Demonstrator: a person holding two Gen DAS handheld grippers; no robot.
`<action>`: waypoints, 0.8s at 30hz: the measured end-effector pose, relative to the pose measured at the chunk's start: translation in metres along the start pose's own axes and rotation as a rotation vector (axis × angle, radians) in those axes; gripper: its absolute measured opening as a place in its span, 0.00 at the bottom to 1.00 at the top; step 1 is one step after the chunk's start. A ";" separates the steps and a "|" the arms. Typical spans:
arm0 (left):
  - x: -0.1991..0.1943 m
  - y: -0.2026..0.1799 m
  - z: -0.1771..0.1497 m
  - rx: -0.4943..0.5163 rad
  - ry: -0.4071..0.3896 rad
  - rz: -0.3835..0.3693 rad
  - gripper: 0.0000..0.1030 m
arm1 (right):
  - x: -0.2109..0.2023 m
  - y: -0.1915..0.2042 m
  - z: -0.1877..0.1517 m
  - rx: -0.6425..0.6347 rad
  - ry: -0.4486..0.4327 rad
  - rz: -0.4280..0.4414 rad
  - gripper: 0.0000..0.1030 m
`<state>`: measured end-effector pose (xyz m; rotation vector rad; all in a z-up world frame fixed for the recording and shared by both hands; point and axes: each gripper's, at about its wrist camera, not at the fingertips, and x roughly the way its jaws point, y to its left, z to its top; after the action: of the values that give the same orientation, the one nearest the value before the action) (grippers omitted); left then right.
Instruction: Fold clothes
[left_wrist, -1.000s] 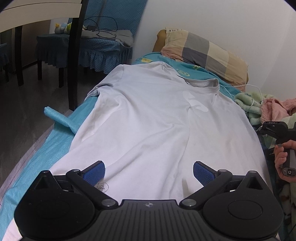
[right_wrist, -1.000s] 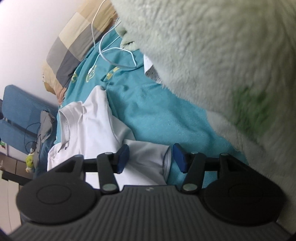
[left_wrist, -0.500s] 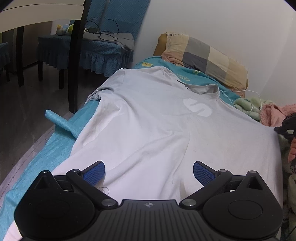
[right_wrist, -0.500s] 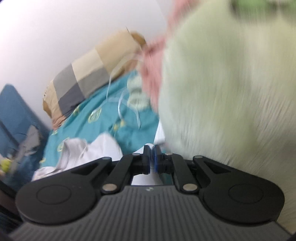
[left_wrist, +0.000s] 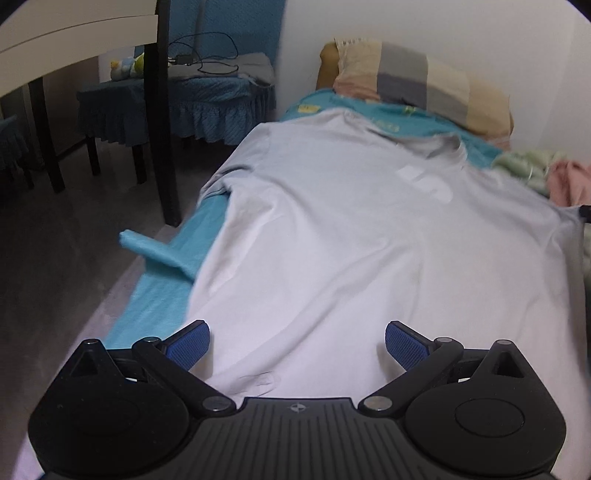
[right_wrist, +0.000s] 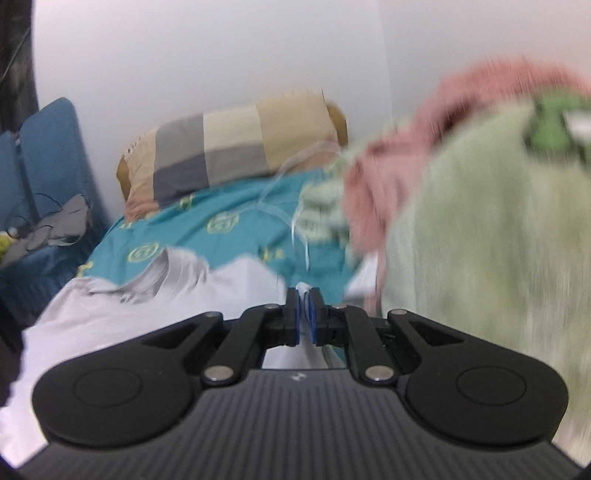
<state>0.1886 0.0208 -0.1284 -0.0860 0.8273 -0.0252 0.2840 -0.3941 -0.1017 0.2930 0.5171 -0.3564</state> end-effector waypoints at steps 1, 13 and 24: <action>0.000 0.003 0.000 0.014 0.012 0.012 0.99 | -0.008 -0.001 -0.005 -0.002 0.029 0.004 0.11; -0.038 0.048 0.000 0.171 0.112 0.058 0.97 | -0.170 -0.035 -0.072 0.125 0.336 0.052 0.62; -0.062 0.090 -0.035 0.107 0.267 0.048 0.95 | -0.158 -0.080 -0.136 0.236 0.625 -0.191 0.61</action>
<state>0.1197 0.1116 -0.1141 0.0399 1.0925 -0.0360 0.0655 -0.3765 -0.1456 0.5921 1.1254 -0.5147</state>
